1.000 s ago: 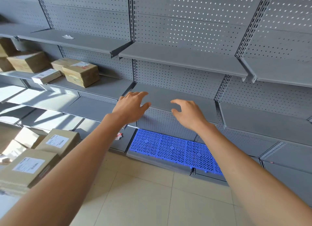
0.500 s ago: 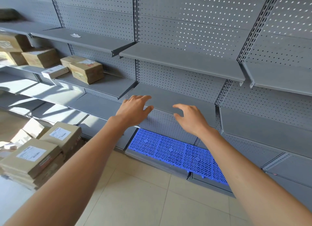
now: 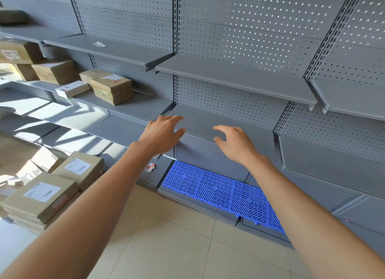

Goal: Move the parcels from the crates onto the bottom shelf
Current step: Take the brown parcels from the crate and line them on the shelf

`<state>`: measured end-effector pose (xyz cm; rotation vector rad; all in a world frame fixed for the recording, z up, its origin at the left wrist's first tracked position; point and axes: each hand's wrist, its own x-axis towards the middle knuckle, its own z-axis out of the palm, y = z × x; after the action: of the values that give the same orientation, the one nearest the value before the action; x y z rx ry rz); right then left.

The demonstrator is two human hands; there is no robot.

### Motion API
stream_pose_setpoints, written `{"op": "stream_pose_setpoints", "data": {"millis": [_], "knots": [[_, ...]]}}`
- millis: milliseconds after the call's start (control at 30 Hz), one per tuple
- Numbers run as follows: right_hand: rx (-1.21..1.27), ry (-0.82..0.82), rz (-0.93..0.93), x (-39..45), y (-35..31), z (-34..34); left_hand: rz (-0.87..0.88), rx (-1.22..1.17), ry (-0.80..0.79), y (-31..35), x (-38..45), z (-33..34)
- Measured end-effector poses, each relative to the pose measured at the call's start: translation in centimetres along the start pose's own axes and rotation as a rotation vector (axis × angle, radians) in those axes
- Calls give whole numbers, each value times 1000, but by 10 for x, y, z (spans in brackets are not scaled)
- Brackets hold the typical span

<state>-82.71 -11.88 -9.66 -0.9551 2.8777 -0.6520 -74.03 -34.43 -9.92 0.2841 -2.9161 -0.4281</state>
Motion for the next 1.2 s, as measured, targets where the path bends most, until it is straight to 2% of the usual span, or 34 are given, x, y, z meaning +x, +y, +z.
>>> {"op": "stream_pose_setpoints", "data": {"millis": [467, 700, 867, 1033, 1200], "knots": [[10, -23, 6, 58, 6, 8, -27, 5, -14, -31, 45, 6], [13, -52, -65, 118, 19, 10, -87, 30, -7, -34, 89, 10], [16, -107, -171, 166, 18, 21, -201, 47, 33, -49, 104, 8], [38, -174, -264, 201, -13, 51, -324, 46, 38, -85, 93, 7], [46, -240, -323, 233, -74, 99, -419, 52, 45, -156, 72, 2]]}}
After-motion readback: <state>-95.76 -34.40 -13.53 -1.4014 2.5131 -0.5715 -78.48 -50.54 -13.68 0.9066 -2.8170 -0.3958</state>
